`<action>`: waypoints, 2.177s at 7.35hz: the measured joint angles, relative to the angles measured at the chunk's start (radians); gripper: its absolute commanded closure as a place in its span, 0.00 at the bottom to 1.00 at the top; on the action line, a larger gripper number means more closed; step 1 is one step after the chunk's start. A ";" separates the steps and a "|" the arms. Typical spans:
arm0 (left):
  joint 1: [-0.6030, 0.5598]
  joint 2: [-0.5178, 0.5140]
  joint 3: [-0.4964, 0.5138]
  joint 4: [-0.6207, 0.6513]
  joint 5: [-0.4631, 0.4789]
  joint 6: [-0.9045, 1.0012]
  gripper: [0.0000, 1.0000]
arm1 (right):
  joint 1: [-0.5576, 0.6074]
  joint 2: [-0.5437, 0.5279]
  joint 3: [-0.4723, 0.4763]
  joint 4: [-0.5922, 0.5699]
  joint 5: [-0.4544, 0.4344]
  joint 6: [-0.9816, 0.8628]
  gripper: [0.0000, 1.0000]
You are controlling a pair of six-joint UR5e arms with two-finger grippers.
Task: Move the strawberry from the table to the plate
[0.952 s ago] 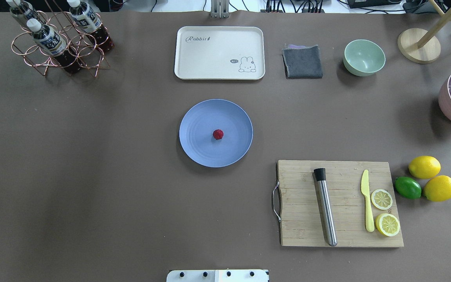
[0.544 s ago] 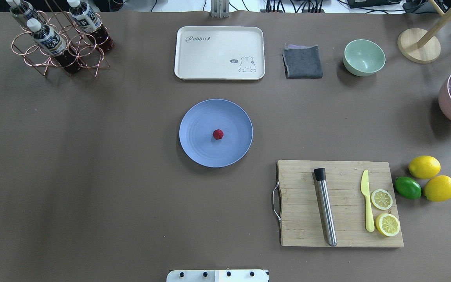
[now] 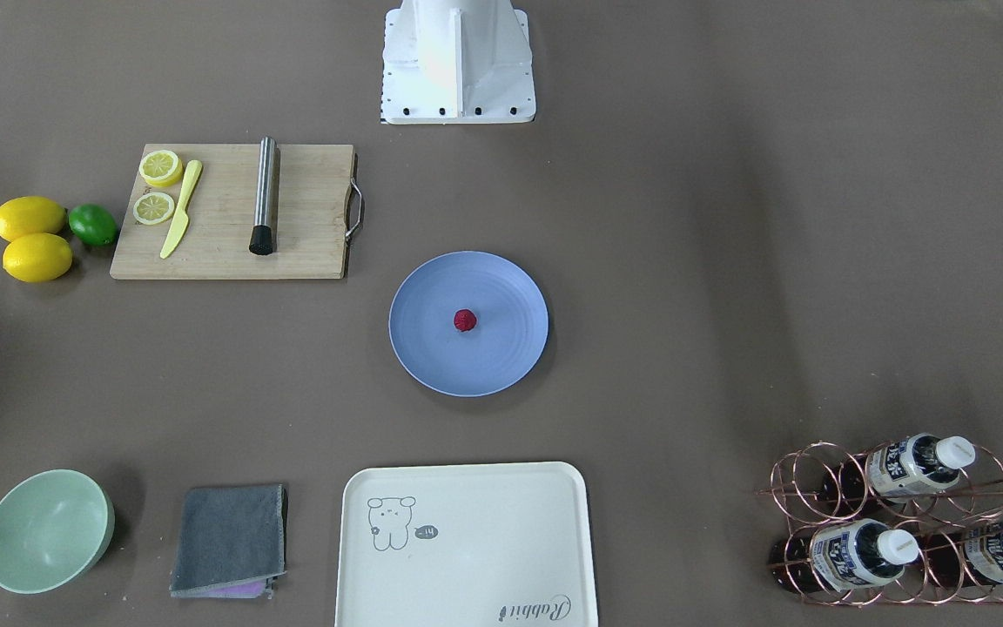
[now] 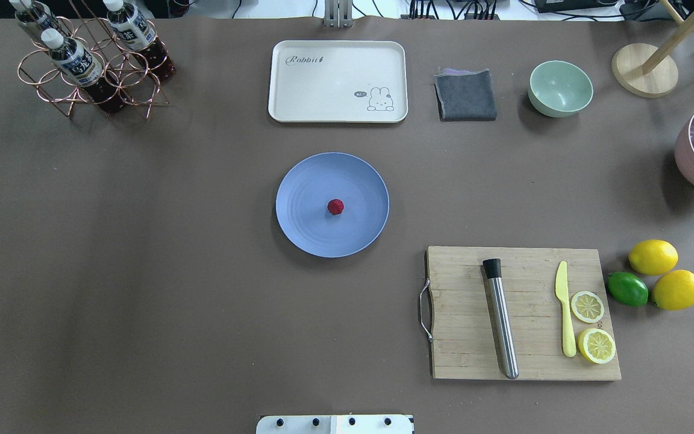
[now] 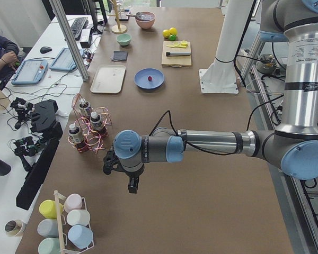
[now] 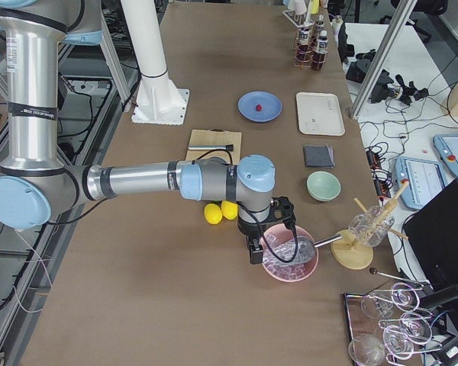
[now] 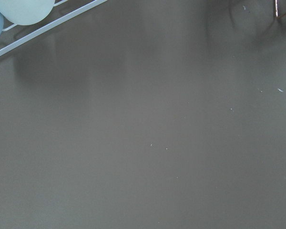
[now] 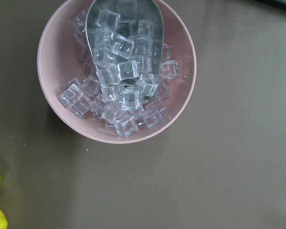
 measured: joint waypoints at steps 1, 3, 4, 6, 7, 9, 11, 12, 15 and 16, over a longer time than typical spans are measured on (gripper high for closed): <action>0.000 0.002 0.000 0.000 0.000 0.000 0.02 | 0.000 0.000 0.002 0.000 0.017 0.043 0.00; -0.001 0.012 -0.004 -0.002 -0.001 0.000 0.02 | -0.001 -0.002 0.001 0.002 0.031 0.080 0.00; -0.001 0.014 -0.005 -0.003 0.000 0.000 0.02 | -0.001 -0.003 -0.001 0.002 0.032 0.082 0.00; -0.001 0.015 -0.006 -0.002 0.001 0.000 0.02 | -0.001 -0.004 -0.004 0.002 0.034 0.082 0.00; -0.001 0.015 -0.006 -0.002 0.006 0.001 0.02 | -0.001 -0.004 -0.005 0.003 0.040 0.082 0.00; -0.002 0.015 -0.006 -0.002 0.029 0.001 0.02 | -0.001 -0.004 -0.006 0.004 0.052 0.081 0.00; -0.002 0.016 -0.004 -0.002 0.038 0.001 0.02 | -0.001 -0.004 -0.007 0.004 0.054 0.081 0.00; -0.002 0.016 -0.005 -0.002 0.038 0.001 0.02 | -0.001 -0.003 -0.007 0.004 0.055 0.081 0.00; -0.002 0.017 -0.006 -0.002 0.039 0.002 0.02 | -0.001 -0.003 -0.005 0.004 0.055 0.081 0.00; -0.002 0.018 -0.006 -0.002 0.039 0.001 0.02 | -0.001 -0.003 -0.003 0.004 0.055 0.081 0.00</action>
